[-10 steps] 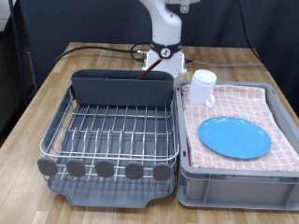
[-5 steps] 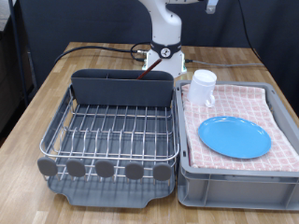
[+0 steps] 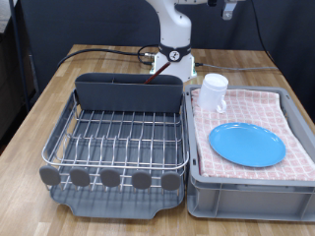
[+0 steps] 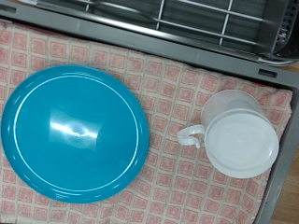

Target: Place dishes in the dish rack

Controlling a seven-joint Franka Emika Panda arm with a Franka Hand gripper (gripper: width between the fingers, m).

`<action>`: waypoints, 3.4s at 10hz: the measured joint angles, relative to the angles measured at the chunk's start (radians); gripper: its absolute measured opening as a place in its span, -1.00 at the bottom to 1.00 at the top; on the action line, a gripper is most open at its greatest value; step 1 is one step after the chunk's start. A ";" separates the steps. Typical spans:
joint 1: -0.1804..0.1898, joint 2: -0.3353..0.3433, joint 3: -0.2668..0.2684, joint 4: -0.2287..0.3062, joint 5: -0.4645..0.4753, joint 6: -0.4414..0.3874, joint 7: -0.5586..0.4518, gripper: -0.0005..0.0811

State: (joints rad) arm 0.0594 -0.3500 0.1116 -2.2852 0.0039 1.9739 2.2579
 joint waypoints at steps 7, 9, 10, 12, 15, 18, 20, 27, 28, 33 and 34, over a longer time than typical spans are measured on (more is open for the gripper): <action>0.030 0.099 0.034 -0.022 -0.002 0.141 -0.062 0.98; 0.030 0.120 0.032 -0.041 -0.002 0.181 -0.081 0.98; 0.030 0.131 0.030 -0.051 -0.001 0.205 -0.097 0.98; 0.029 0.150 0.027 -0.057 -0.003 0.228 -0.110 0.98; 0.029 0.167 0.020 -0.071 0.001 0.295 -0.152 0.98; 0.029 0.183 0.006 -0.132 0.050 0.451 -0.235 0.98; 0.031 0.192 0.002 -0.179 0.106 0.547 -0.307 0.98; 0.036 0.237 -0.022 -0.251 0.234 0.662 -0.560 0.98; 0.038 0.241 -0.022 -0.251 0.257 0.675 -0.588 0.98; 0.052 0.322 -0.018 -0.242 0.464 0.781 -0.851 0.98; 0.055 0.344 -0.014 -0.237 0.545 0.809 -0.938 0.98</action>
State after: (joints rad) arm 0.1146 -0.0064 0.0976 -2.5218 0.5491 2.7832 1.3197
